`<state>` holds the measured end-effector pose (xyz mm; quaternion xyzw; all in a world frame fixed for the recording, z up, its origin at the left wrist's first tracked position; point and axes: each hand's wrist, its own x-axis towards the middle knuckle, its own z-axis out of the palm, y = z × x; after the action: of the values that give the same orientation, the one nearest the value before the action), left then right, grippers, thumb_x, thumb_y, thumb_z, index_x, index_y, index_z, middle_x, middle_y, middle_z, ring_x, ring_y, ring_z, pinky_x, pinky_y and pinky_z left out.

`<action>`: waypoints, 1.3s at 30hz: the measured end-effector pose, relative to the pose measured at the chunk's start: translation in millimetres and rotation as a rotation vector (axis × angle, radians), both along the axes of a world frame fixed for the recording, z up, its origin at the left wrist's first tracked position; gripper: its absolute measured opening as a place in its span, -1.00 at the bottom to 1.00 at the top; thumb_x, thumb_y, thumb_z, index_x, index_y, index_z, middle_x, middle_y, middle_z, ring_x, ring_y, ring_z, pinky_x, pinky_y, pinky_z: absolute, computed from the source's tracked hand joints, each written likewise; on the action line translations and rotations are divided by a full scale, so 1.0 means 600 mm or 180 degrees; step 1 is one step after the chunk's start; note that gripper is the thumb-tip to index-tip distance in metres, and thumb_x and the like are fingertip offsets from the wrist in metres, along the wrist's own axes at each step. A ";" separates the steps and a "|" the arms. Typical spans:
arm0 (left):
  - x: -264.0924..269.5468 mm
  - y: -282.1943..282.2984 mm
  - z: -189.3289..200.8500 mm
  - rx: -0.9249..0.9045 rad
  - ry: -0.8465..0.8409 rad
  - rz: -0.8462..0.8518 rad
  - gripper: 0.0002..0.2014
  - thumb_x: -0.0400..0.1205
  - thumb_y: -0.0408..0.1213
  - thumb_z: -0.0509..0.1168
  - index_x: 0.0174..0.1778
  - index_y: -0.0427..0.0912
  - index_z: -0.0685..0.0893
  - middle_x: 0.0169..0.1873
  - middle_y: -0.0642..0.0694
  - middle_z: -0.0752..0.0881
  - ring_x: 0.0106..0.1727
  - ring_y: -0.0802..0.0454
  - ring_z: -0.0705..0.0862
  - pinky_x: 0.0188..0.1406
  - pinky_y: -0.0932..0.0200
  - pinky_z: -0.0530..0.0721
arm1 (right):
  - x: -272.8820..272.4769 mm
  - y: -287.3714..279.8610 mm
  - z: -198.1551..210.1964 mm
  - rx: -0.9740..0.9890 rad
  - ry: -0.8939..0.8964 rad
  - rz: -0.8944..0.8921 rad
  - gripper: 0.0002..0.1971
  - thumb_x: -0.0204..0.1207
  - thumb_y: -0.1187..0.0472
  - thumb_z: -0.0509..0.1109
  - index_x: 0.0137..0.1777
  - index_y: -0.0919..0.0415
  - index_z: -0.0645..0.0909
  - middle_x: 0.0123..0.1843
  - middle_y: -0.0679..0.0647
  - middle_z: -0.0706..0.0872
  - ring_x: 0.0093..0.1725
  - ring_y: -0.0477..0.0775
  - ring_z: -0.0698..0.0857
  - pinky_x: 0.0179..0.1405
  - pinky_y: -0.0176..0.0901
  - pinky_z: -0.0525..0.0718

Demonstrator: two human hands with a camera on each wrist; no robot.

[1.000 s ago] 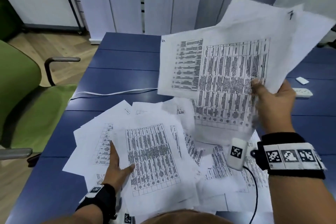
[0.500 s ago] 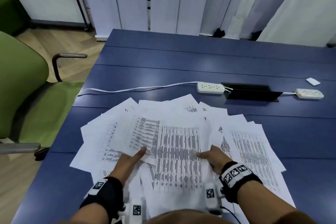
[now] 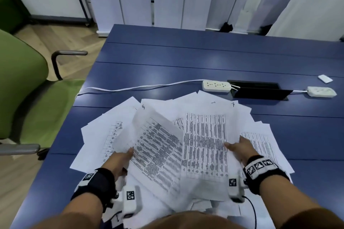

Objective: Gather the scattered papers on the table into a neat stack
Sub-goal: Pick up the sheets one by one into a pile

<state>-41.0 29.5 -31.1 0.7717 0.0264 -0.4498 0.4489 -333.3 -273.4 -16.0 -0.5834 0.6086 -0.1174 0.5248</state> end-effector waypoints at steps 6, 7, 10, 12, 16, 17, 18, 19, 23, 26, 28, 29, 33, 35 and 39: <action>0.014 -0.023 0.017 0.0110 -0.0183 -0.0423 -0.65 0.58 -0.10 0.46 0.15 -0.26 0.65 -0.02 -0.37 0.79 -0.05 -0.33 0.78 -0.09 -0.17 0.78 | 0.025 -0.038 0.036 0.0053 0.0477 0.1066 -0.49 0.44 0.16 0.57 0.27 0.41 0.49 -0.13 0.10 0.65 -0.18 0.08 0.61 -0.27 -0.19 0.54; 0.014 -0.028 0.019 0.0166 -0.0332 -0.0392 -0.67 0.55 -0.11 0.49 0.09 -0.26 0.68 -0.08 -0.35 0.80 -0.14 -0.30 0.78 -0.24 -0.09 0.78 | 0.031 -0.043 0.033 0.0084 0.0605 0.1282 -0.41 0.38 0.05 0.61 0.24 0.40 0.49 -0.12 0.10 0.67 -0.18 0.07 0.63 -0.19 -0.14 0.59; 0.009 -0.044 0.027 0.0127 -0.0920 -0.0132 -0.69 0.52 -0.16 0.52 0.02 -0.32 0.72 -0.24 -0.29 0.75 -0.35 -0.17 0.69 -0.61 0.16 0.59 | 0.052 -0.050 0.018 0.0117 0.0900 0.1858 -0.22 0.19 -0.17 0.66 0.29 0.32 0.57 0.08 0.16 0.77 0.04 0.15 0.73 0.23 0.05 0.65; 0.009 -0.047 0.027 0.0092 -0.1002 0.0110 -0.69 0.58 -0.20 0.46 0.09 -0.36 0.68 -0.16 -0.30 0.73 -0.25 -0.21 0.70 -0.60 0.14 0.59 | 0.075 -0.035 0.030 0.0065 0.0638 0.1838 -0.47 0.30 0.14 0.66 0.22 0.36 0.63 0.03 0.18 0.77 0.03 0.17 0.73 0.15 -0.04 0.64; 0.020 -0.036 0.014 0.0264 -0.1132 0.0156 -0.75 0.69 -0.29 0.30 0.20 -0.37 0.65 0.04 -0.38 0.72 0.13 -0.34 0.69 -0.01 -0.05 0.64 | 0.089 -0.027 0.028 -0.0634 0.0104 0.1005 -0.58 0.41 0.38 0.54 0.27 0.32 0.59 0.12 0.22 0.73 0.16 0.20 0.69 0.20 0.00 0.60; 0.025 -0.032 0.009 0.0317 -0.1161 0.0115 -0.73 0.70 -0.31 0.27 0.25 -0.39 0.63 0.09 -0.40 0.72 0.17 -0.36 0.68 0.10 -0.09 0.62 | 0.087 -0.028 0.026 -0.0685 0.0059 0.0819 -0.62 0.49 0.39 0.45 0.31 0.32 0.55 0.20 0.26 0.71 0.24 0.27 0.67 0.28 0.09 0.59; 0.027 -0.030 0.008 0.0379 -0.1217 0.0045 -0.70 0.71 -0.32 0.26 0.30 -0.40 0.62 0.13 -0.41 0.71 0.19 -0.37 0.67 0.14 -0.09 0.60 | 0.080 -0.030 0.021 -0.0632 0.0049 0.0671 -0.62 0.57 0.38 0.38 0.37 0.33 0.49 0.28 0.30 0.66 0.32 0.31 0.62 0.36 0.15 0.55; 0.030 -0.029 0.008 0.0441 -0.1273 -0.0049 -0.69 0.71 -0.33 0.25 0.32 -0.42 0.60 0.16 -0.42 0.70 0.21 -0.37 0.65 0.15 -0.06 0.57 | 0.074 -0.030 0.018 -0.0543 0.0054 0.0565 -0.59 0.62 0.36 0.32 0.45 0.33 0.41 0.37 0.31 0.59 0.39 0.33 0.56 0.41 0.18 0.50; 0.040 -0.035 0.016 0.0635 -0.1415 -0.0400 -0.69 0.72 -0.35 0.23 0.33 -0.42 0.60 0.22 -0.43 0.68 0.23 -0.36 0.63 0.12 0.00 0.52 | 0.045 -0.041 0.006 -0.0355 0.0012 0.0209 -0.59 0.72 0.26 0.17 0.54 0.24 0.28 0.53 0.28 0.43 0.47 0.34 0.47 0.48 0.24 0.41; 0.046 -0.039 0.017 0.0744 -0.1513 -0.0567 -0.69 0.68 -0.30 0.30 0.30 -0.36 0.64 0.21 -0.40 0.71 0.23 -0.34 0.65 0.18 -0.01 0.56 | 0.029 -0.051 0.001 0.0152 -0.0172 0.0104 -0.63 0.73 0.25 0.15 0.51 0.22 0.29 0.44 0.12 0.49 0.40 0.27 0.50 0.46 0.32 0.40; 0.045 -0.043 0.023 0.0774 -0.1536 -0.0519 -0.66 0.63 -0.24 0.38 0.28 -0.33 0.66 0.18 -0.36 0.73 0.21 -0.30 0.67 0.14 0.04 0.57 | 0.018 -0.064 -0.011 0.0441 -0.0299 0.0098 -0.63 0.73 0.25 0.17 0.51 0.24 0.32 0.44 0.19 0.55 0.27 0.25 0.59 0.43 0.33 0.46; 0.043 -0.044 0.025 0.0704 -0.1502 -0.0428 -0.64 0.60 -0.23 0.42 0.27 -0.32 0.66 0.17 -0.34 0.74 0.20 -0.28 0.69 0.11 0.06 0.57 | 0.013 -0.068 -0.012 0.0568 -0.0410 0.0034 -0.65 0.72 0.27 0.17 0.49 0.25 0.35 0.36 0.19 0.64 0.14 0.17 0.67 0.34 0.24 0.57; 0.033 -0.045 0.028 0.0153 -0.1242 -0.0170 -0.61 0.54 -0.27 0.50 0.26 -0.26 0.66 0.09 -0.25 0.75 0.16 -0.22 0.72 0.09 0.08 0.59 | -0.002 -0.067 -0.003 0.1031 -0.0833 -0.0179 -0.84 0.72 0.31 0.17 0.19 0.20 0.54 -0.33 0.02 0.81 -0.41 -0.01 0.79 -0.48 -0.22 0.73; 0.021 -0.041 0.027 -0.0239 -0.0884 -0.0133 -0.51 0.51 -0.27 0.53 0.35 -0.18 0.59 0.15 -0.18 0.74 0.19 -0.17 0.70 0.19 0.04 0.57 | 0.002 -0.065 0.004 0.1014 -0.0705 0.0069 -0.72 0.61 0.14 0.37 0.23 0.27 0.54 -0.34 0.06 0.73 -0.42 0.07 0.71 -0.44 -0.21 0.64; -0.004 -0.039 0.026 -0.0758 -0.0513 -0.0201 -0.15 0.32 0.14 0.60 0.51 0.05 0.44 0.36 0.06 0.63 0.40 -0.02 0.58 0.50 -0.11 0.43 | 0.045 -0.045 0.022 0.0626 -0.0195 0.1109 -0.71 0.68 0.16 0.29 0.30 0.30 0.54 0.11 0.19 0.69 -0.13 0.02 0.64 -0.22 -0.20 0.61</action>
<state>-43.7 6.3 -15.6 0.7470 -0.0875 -0.4003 0.5236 -306.2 -300.5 -2.8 -0.6219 0.4908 0.0175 0.6100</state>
